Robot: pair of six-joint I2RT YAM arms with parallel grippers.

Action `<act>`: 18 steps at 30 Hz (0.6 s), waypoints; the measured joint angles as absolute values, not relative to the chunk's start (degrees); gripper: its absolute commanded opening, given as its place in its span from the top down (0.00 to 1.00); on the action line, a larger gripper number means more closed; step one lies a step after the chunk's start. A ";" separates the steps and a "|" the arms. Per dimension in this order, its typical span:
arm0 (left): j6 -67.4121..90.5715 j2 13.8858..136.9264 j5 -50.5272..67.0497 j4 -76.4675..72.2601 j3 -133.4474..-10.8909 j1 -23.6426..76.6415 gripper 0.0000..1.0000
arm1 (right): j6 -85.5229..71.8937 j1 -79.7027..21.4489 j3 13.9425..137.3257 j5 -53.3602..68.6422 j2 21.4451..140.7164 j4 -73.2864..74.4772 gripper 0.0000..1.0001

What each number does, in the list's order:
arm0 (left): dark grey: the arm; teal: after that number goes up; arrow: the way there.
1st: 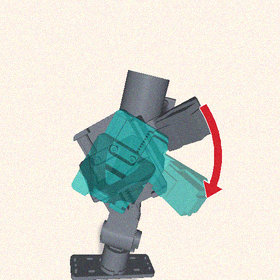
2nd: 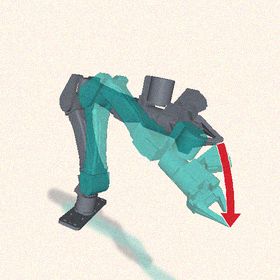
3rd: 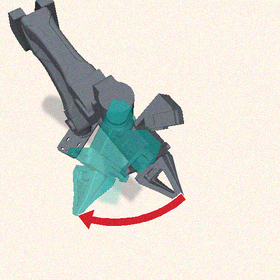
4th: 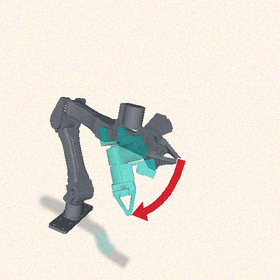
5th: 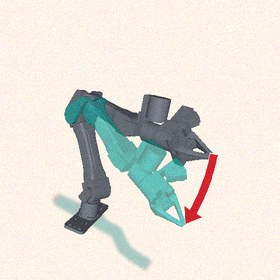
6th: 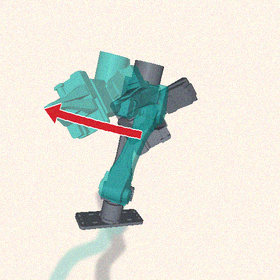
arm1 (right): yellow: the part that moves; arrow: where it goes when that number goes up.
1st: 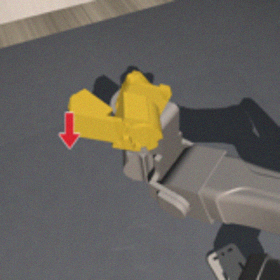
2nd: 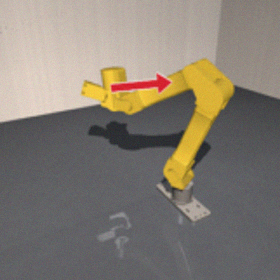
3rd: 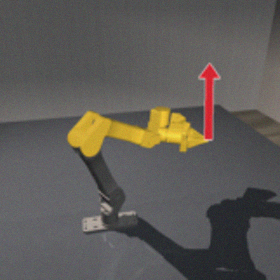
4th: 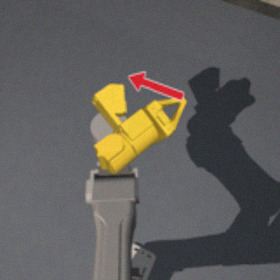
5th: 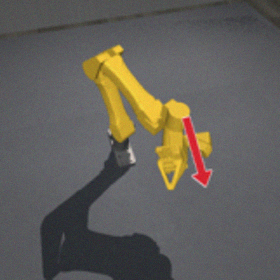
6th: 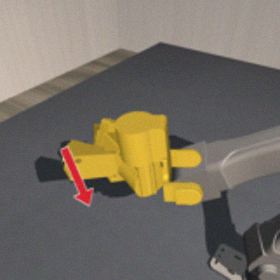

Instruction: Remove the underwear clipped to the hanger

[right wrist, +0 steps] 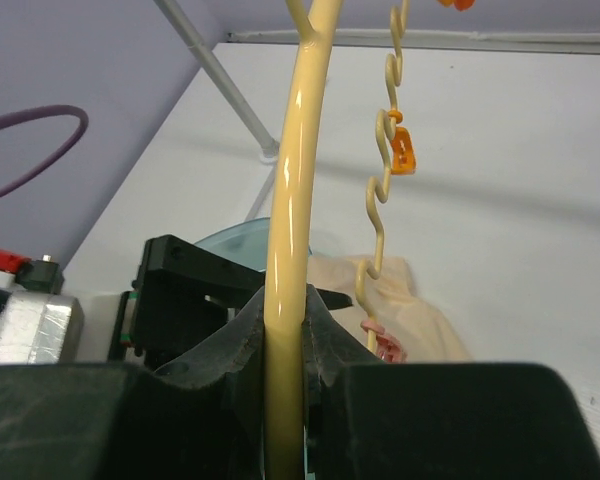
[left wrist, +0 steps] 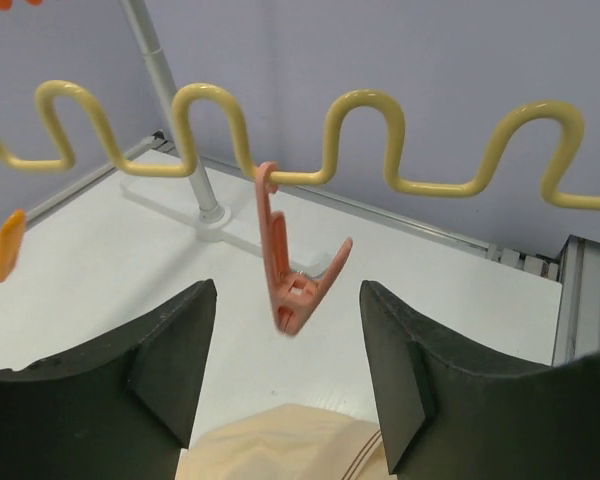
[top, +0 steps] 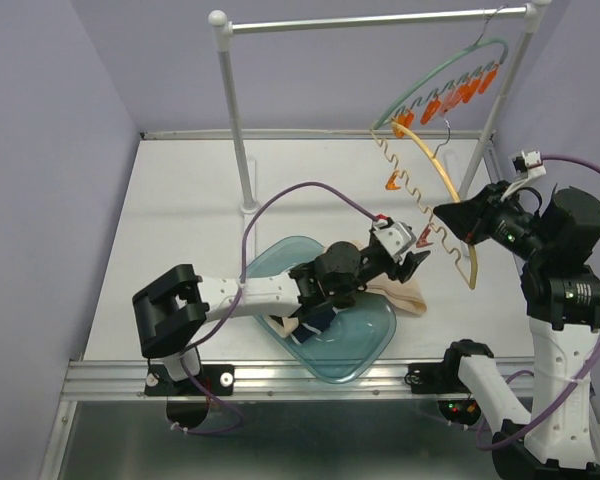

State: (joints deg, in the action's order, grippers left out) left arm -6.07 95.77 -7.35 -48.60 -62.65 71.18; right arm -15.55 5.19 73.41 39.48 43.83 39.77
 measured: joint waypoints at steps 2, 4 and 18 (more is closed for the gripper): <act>-5.98 93.25 -7.62 -48.62 -60.36 71.18 0.28 | -14.00 5.19 73.41 38.94 43.46 40.82 0.99; -5.93 90.59 -7.84 -48.82 -58.00 71.18 0.25 | -12.12 5.19 73.41 38.52 42.85 42.24 0.99; -7.29 72.62 -11.88 -49.60 -42.74 71.20 0.19 | -1.76 5.19 73.54 34.76 34.44 56.71 0.99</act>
